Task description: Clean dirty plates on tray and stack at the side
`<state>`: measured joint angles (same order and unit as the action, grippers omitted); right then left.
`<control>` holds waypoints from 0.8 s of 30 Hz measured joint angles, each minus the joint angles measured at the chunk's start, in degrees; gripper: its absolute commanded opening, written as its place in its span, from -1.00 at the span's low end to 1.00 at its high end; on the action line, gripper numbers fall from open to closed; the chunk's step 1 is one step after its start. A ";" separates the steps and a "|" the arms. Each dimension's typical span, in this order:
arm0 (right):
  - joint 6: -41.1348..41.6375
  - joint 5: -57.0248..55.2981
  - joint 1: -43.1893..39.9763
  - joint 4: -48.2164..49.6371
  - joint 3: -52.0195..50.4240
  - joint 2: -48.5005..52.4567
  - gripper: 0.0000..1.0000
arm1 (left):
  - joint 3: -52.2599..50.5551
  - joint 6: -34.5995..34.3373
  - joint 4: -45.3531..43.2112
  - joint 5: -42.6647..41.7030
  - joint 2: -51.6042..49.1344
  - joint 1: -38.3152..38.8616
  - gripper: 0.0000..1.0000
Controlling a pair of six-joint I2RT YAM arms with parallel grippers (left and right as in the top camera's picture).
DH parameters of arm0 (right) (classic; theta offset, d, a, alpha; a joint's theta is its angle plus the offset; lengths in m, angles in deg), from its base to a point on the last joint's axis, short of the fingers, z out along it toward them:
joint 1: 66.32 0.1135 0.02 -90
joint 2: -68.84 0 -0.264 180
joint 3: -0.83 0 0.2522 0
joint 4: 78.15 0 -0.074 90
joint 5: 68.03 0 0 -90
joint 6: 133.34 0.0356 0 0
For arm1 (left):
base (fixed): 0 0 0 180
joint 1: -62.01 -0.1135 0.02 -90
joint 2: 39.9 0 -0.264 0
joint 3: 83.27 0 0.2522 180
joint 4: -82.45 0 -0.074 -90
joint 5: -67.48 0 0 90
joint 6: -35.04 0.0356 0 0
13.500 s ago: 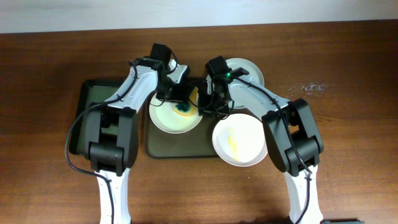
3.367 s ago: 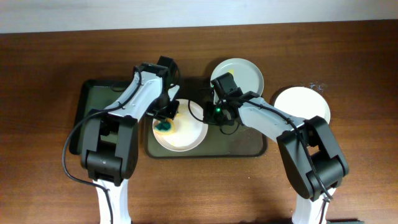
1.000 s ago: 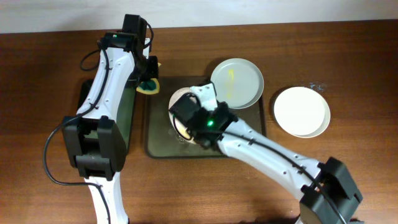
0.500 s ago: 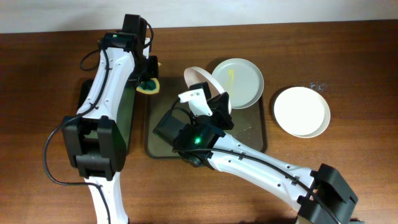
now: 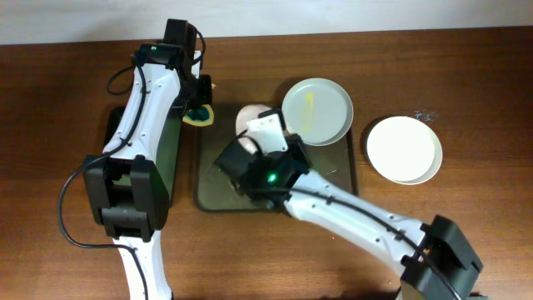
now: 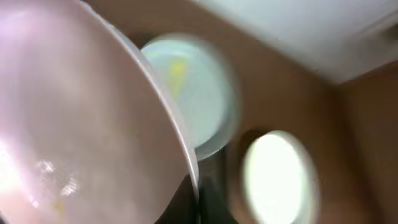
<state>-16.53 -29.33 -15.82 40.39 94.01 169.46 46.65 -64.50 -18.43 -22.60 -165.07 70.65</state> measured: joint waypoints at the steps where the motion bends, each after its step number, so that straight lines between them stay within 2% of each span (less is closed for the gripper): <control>1: -0.07 4.09 -1.36 0.02 0.00 0.00 -0.92 | 0.00 0.00 0.02 0.02 0.00 0.00 -1.00; 6: 0.00 28.72 -10.82 0.07 0.00 -0.07 -0.92 | 0.00 0.00 0.00 0.02 0.00 0.00 -1.00; 11: 1.14 43.32 -18.08 0.07 0.00 -0.07 -0.92 | 0.00 0.00 0.00 0.02 0.00 0.00 -1.00; 16: 8.07 48.15 -19.65 0.20 0.00 1.07 -0.92 | 0.00 0.00 0.00 0.02 0.00 0.00 -1.00; 20: 14.05 49.81 -18.93 0.20 0.02 7.52 -0.92 | 0.00 0.00 0.00 0.02 0.00 0.00 -1.00; 21: 14.67 50.12 -18.88 0.17 0.02 8.41 -0.87 | 0.00 0.00 0.00 0.02 0.00 0.00 -1.00; 22: 15.28 50.40 -18.88 0.13 0.02 9.53 -0.67 | 0.00 0.00 0.00 0.00 0.00 0.00 -1.00; 23: 15.39 51.01 -18.91 0.09 0.02 10.36 -0.38 | 0.00 0.00 0.00 0.02 0.00 0.00 -1.00; 24: 14.93 51.28 -18.91 0.09 0.02 10.47 -0.21 | 0.00 0.00 0.00 0.02 0.00 0.00 -1.00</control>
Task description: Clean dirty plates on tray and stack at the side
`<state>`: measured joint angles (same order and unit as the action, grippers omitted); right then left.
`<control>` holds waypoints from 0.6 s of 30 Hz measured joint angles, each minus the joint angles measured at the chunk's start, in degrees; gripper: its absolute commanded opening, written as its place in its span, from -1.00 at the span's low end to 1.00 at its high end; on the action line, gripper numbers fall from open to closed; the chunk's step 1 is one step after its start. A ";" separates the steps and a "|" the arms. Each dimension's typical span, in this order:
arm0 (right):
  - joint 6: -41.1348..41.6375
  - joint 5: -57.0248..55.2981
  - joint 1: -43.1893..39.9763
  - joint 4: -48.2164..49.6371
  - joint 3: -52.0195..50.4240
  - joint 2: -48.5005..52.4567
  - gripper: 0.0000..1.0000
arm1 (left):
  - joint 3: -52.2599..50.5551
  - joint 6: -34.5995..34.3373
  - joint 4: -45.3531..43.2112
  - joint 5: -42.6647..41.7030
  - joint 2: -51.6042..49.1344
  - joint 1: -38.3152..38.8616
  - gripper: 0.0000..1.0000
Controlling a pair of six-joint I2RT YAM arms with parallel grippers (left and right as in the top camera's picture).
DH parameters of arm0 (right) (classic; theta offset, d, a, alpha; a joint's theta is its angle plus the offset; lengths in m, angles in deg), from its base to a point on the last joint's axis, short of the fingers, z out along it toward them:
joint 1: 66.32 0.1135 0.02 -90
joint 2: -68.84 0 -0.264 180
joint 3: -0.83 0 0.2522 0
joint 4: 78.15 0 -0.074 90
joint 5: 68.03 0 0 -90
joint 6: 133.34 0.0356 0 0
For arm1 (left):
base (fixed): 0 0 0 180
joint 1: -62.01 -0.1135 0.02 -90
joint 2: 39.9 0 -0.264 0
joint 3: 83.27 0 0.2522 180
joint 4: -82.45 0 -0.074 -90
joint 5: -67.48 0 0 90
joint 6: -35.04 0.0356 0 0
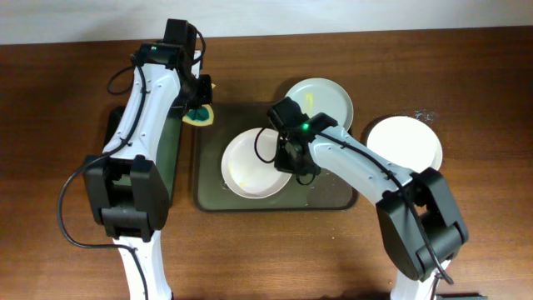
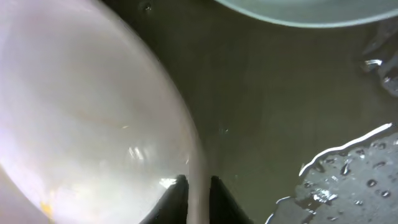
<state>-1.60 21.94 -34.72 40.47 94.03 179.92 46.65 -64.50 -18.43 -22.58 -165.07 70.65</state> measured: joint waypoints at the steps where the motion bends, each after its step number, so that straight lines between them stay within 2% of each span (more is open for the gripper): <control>1: -0.46 0.17 0.02 0.00 0.00 0.00 -0.10 | 0.00 0.00 0.00 -0.02 0.00 0.00 -1.00; 2: -2.40 0.24 0.00 0.07 0.00 0.00 -0.03 | 0.00 0.00 0.00 -0.02 0.00 0.00 -1.00; 5: -8.41 0.57 -0.20 0.44 0.00 0.00 -0.03 | 0.00 0.00 0.00 -0.02 0.00 0.00 -1.00; 11: -24.06 1.09 -2.01 7.30 0.02 0.61 -0.03 | 0.00 0.00 -0.15 0.00 0.00 0.00 -1.00; 18: -29.75 4.59 -5.90 9.73 0.02 3.52 -0.03 | 0.00 0.00 -0.20 0.00 0.00 0.00 -1.00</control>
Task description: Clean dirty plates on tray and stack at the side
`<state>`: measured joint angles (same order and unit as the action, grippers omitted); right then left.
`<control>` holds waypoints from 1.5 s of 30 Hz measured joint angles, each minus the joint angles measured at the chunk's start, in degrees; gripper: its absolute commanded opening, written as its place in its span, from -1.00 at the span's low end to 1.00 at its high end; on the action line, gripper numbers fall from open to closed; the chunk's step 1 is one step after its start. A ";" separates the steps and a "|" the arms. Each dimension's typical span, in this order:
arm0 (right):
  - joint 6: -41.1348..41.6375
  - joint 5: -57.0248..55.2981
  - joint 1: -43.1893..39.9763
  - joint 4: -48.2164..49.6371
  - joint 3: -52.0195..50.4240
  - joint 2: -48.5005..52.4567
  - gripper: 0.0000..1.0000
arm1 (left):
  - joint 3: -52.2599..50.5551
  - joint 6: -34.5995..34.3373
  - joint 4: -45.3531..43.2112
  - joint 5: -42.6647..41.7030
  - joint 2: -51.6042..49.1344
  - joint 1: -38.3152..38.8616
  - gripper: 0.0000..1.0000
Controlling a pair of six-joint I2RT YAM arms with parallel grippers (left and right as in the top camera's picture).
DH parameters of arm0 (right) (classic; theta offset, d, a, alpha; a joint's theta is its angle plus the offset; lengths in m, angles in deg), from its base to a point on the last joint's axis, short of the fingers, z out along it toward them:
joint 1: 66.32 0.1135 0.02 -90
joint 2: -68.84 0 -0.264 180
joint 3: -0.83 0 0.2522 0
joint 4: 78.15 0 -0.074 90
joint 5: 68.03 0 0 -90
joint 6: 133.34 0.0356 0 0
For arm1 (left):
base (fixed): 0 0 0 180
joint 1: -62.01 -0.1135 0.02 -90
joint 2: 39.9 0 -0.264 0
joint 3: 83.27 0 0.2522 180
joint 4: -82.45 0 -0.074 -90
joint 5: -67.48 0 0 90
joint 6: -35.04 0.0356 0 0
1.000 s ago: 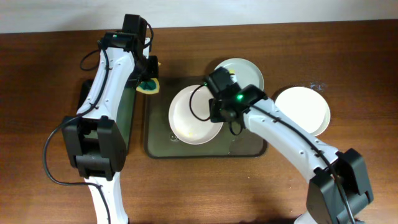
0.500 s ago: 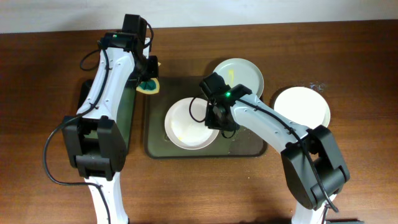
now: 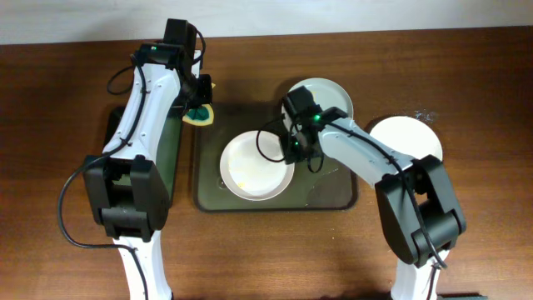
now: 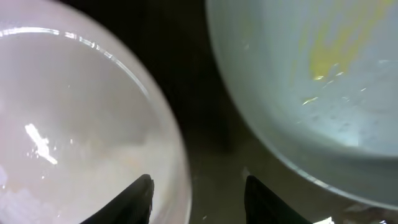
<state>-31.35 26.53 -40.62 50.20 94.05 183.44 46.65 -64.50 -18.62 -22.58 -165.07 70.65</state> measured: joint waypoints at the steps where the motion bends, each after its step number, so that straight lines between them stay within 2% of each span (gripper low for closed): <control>1: -0.09 0.13 -0.28 0.31 0.00 0.00 -0.03 | 0.00 0.00 0.00 0.00 0.00 0.00 -1.00; 4: -0.20 0.59 -0.59 0.37 0.00 0.46 -0.05 | 0.00 0.00 0.00 0.00 0.00 0.00 -1.00; 8: 0.39 2.10 -0.59 0.72 0.00 1.81 -0.18 | 0.00 0.00 0.00 0.00 0.00 0.00 -1.00; 10: 1.42 3.89 -0.59 0.96 0.00 2.51 -0.46 | 0.00 0.00 0.00 -0.02 0.00 0.00 -1.00; 11: 2.05 4.42 -0.59 0.98 0.00 2.99 -0.74 | 0.00 0.00 0.00 -0.02 0.00 0.00 -1.00; 13: 3.67 4.68 -0.59 1.16 0.00 3.10 -0.92 | 0.00 0.00 0.02 0.00 0.00 0.00 -1.00; 16: 8.22 5.07 -0.59 0.94 0.17 3.21 -0.92 | 0.00 0.00 0.11 -0.02 0.00 0.00 -1.00; 23: 28.87 2.38 0.92 -0.22 0.46 3.21 -0.92 | 0.00 0.00 1.31 -0.24 0.00 0.33 -1.00; 27: 33.94 0.81 1.46 -0.17 0.59 3.21 -0.92 | -1.62 0.00 2.47 -2.40 0.00 1.97 -1.00; 32: 34.51 0.87 1.40 -0.22 0.63 3.21 -0.92 | -10.08 -0.17 0.37 -4.68 -0.04 6.95 -1.00; 37: 34.42 0.87 1.40 -0.22 0.63 3.21 -0.92 | -14.38 0.68 -1.66 -8.44 -0.04 10.05 -1.00; 45: 34.14 0.52 1.07 -0.44 0.63 3.21 -0.92 | -21.40 10.84 -10.67 -15.72 -0.02 9.55 -1.00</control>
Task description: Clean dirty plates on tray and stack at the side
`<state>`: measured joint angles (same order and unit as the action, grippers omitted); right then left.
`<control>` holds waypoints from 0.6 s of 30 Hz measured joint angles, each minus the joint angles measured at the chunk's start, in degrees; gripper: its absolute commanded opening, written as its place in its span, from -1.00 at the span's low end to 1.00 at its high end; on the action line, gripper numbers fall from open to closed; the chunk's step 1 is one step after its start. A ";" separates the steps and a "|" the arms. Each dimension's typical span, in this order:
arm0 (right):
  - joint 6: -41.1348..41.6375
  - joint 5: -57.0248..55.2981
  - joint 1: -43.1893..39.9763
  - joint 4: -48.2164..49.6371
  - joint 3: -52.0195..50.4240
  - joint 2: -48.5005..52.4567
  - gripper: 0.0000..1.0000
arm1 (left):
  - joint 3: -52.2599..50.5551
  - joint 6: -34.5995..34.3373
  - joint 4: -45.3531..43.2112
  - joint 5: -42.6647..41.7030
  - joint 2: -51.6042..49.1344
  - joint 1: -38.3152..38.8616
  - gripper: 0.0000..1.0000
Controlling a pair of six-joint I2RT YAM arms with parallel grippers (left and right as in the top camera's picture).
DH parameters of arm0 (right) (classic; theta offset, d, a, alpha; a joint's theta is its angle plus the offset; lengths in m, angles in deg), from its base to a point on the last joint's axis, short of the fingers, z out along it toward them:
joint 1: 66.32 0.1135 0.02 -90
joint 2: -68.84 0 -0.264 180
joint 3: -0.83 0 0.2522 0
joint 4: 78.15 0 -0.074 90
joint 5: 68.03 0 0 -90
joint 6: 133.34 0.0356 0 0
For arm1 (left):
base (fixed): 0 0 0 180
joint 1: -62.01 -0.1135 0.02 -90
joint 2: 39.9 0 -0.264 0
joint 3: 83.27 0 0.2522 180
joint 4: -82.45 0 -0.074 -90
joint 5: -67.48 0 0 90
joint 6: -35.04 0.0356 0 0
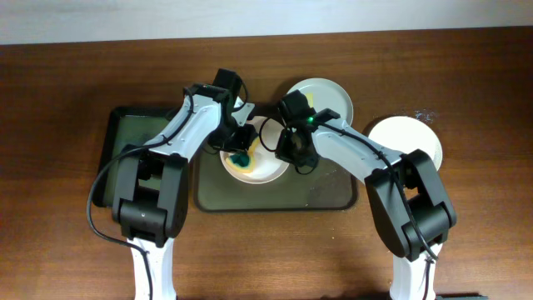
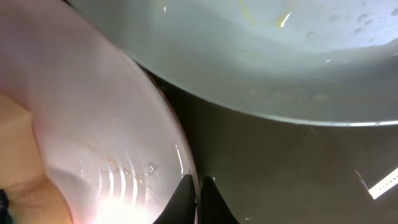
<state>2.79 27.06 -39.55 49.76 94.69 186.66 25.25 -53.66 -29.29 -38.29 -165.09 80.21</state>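
A white plate (image 1: 256,171) lies in the dark tray (image 1: 325,187). My right gripper (image 1: 289,152) is shut on its right rim; in the right wrist view the rim (image 2: 186,163) runs between the closed fingertips of the gripper (image 2: 198,194). My left gripper (image 1: 240,148) is over the plate, shut on a green and yellow sponge (image 1: 241,159) that rests on the plate's middle. A second plate (image 1: 321,104) with a yellow streak leans on the tray's far right corner, and its underside shows in the right wrist view (image 2: 261,56).
A clean white plate (image 1: 404,148) sits on the table to the right of the tray. A dark green basin (image 1: 137,142) lies left of the tray. Water drops glint on the tray floor (image 2: 379,180).
My left arm has moved from the tray's far left corner to over the plate, with the sponge now on it. My right gripper, open beside the plate's rim, is now shut on it.
My right gripper held the plate tilted up over the tray while the left held the sponge at the far left corner. Then the plate lay flat in the tray, still gripped. Then the right fingers stood open at its rim. Now they grip the rim and the sponge is on the plate.
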 measured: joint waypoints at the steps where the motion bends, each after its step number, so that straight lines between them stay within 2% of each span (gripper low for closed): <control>1: 0.00 -0.20 -0.11 0.02 0.00 0.00 -0.92 | -0.44 0.98 -2.05 -0.76 0.04 -0.11 -1.00; 7: 0.15 -1.03 -0.57 0.04 0.22 0.00 -0.92 | -1.55 2.73 -16.22 -0.72 0.02 -0.74 -1.00; 10: 0.17 -0.98 -0.57 0.07 0.22 0.00 -0.92 | -1.68 2.60 -19.87 1.11 0.02 -1.05 -1.00; 15: 0.17 -0.94 -0.57 0.31 0.22 0.00 -0.92 | -1.60 -2.23 -19.39 8.22 0.02 -1.01 -1.00; 18: -0.02 -0.44 -0.42 0.63 0.22 0.00 -0.92 | -1.05 -5.49 -13.94 11.30 0.31 -0.96 -1.00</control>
<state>2.77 26.62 -39.97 50.40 94.90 186.66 24.21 -59.14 -43.24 -26.99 -164.78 79.24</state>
